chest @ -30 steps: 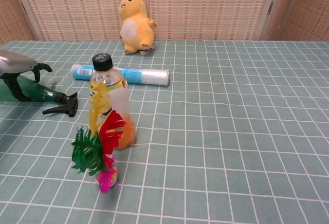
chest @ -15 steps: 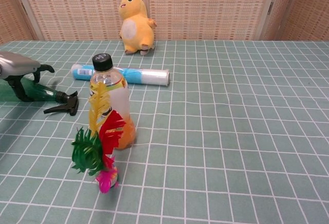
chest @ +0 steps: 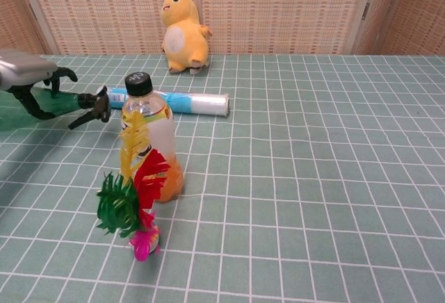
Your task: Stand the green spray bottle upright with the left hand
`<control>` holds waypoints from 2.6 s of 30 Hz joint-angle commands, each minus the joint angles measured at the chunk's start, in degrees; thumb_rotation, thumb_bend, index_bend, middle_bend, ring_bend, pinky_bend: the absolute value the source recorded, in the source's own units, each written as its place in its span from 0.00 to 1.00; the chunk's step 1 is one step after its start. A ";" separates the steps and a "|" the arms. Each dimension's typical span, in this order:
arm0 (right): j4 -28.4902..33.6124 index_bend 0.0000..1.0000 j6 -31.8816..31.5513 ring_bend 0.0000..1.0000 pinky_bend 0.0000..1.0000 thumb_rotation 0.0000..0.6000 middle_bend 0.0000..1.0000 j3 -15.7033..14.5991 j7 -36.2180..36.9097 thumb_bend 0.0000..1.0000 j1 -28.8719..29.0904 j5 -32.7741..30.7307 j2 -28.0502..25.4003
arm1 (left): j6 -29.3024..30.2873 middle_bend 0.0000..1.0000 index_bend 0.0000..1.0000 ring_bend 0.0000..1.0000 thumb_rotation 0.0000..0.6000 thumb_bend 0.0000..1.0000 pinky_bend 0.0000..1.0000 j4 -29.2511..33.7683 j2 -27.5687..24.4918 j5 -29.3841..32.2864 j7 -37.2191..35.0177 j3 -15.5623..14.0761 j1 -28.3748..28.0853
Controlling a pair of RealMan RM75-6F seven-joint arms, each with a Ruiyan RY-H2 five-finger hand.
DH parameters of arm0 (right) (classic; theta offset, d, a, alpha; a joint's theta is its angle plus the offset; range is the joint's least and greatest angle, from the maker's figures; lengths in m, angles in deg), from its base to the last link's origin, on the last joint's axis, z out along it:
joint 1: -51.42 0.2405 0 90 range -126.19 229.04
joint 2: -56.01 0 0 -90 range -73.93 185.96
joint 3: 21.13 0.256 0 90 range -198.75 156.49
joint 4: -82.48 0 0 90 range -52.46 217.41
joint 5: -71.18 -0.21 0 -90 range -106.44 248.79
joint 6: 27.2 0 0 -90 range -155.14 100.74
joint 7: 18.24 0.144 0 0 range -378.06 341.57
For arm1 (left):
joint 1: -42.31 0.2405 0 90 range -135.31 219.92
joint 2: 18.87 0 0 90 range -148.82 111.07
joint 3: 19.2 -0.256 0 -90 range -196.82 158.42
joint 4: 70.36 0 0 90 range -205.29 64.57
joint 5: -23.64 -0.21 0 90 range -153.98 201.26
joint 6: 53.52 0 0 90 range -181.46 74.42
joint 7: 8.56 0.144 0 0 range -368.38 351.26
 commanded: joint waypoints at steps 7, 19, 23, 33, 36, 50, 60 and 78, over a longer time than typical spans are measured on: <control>-0.18 0.38 -0.26 0.06 0.07 1.00 0.26 -0.05 0.32 0.00 -0.08 0.23 0.03 | 8.82 0.66 0.37 0.33 1.00 0.29 0.18 3.92 -3.24 -7.27 -8.59 4.89 3.26; 0.11 0.38 -0.15 0.06 0.07 1.00 0.26 -0.01 -0.11 0.00 -0.12 -0.11 -0.01 | 9.15 0.71 0.44 0.37 1.00 0.32 0.21 6.74 -5.84 -4.32 -17.99 11.89 5.86; 0.21 0.38 -0.12 0.07 0.07 1.00 0.27 0.01 -0.26 0.00 -0.13 -0.20 -0.02 | 6.53 0.72 0.45 0.38 1.00 0.32 0.21 7.96 -7.16 -1.50 -18.78 13.04 6.11; 0.19 0.38 -0.09 0.07 0.08 1.00 0.27 -0.08 -0.09 0.00 -0.12 -0.03 -0.14 | 2.38 0.72 0.45 0.38 1.00 0.31 0.21 9.43 -8.14 5.12 -18.59 14.79 5.35; 0.18 0.38 0.01 0.07 0.08 1.00 0.27 -0.08 -0.11 0.00 -0.09 -0.09 -0.17 | 2.32 0.72 0.44 0.38 1.00 0.31 0.21 9.28 -7.70 6.20 -18.99 15.43 5.11; 0.33 0.38 0.03 0.07 0.08 1.00 0.27 -0.07 -0.44 0.00 -0.12 -0.23 -0.19 | 1.09 0.71 0.44 0.38 1.00 0.31 0.20 10.50 -8.37 14.10 -24.50 21.48 4.27; 0.28 0.38 -0.21 0.07 0.08 1.00 0.27 -0.10 -0.40 0.00 -0.24 -0.10 -0.13 | -1.26 0.70 0.44 0.38 1.00 0.31 0.18 7.76 -7.22 17.12 -24.30 20.11 3.90; 0.25 0.39 -0.21 0.07 0.08 1.00 0.27 -0.08 -0.35 0.00 -0.22 -0.07 -0.13 | -5.30 0.21 0.05 0.18 1.00 0.22 0.12 8.63 -9.65 16.48 -26.28 19.73 3.61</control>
